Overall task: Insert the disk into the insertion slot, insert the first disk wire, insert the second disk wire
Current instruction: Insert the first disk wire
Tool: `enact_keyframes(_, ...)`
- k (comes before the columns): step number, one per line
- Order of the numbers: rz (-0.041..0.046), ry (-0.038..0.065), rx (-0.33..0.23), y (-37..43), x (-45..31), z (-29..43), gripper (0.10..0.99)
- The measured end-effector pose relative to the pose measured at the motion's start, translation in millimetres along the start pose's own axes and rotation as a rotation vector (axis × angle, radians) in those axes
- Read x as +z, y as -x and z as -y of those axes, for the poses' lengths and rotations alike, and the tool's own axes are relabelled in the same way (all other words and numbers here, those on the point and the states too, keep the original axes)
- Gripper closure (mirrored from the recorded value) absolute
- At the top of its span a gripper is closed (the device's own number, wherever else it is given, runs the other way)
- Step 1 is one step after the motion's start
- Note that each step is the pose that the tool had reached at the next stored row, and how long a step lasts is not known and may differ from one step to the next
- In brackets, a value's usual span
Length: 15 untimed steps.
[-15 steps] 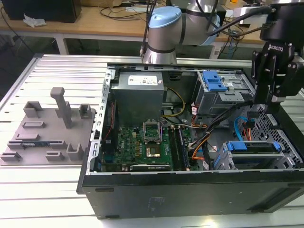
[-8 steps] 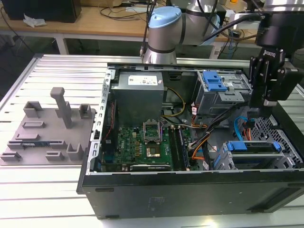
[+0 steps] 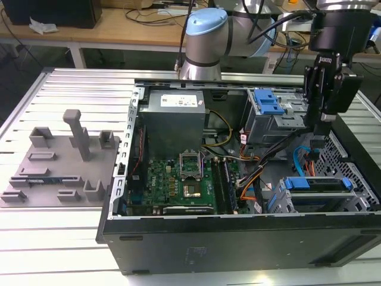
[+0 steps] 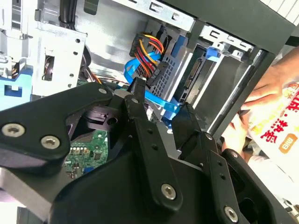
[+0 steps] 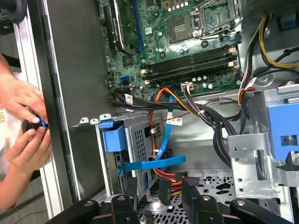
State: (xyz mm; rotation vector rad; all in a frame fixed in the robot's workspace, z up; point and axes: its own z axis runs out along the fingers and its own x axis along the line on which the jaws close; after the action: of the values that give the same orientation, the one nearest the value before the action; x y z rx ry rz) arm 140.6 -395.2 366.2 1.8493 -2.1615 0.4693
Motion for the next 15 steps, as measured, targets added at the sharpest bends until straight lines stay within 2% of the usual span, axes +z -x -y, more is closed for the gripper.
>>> enact_keyframes(4,-0.0038,0.0,-0.005,2.2,3.2,3.4,0.584)
enact_keyframes(8,-0.0139,-0.003,-0.007,5.8,9.8,7.9,0.584)
enact_keyframes(11,-0.0387,-0.006,-0.008,7.6,12.5,7.5,0.596)
enact_keyframes(12,-0.0516,-0.009,-0.008,8.7,13.4,7.4,0.671)
enact_keyframes(13,-0.0648,-0.011,-0.008,10.3,14.1,7.1,0.671)
enact_keyframes(14,-0.0731,-0.013,-0.008,11.9,14.4,6.9,0.671)
enact_keyframes(15,-0.0758,-0.019,-0.005,14.7,14.2,6.5,0.671)
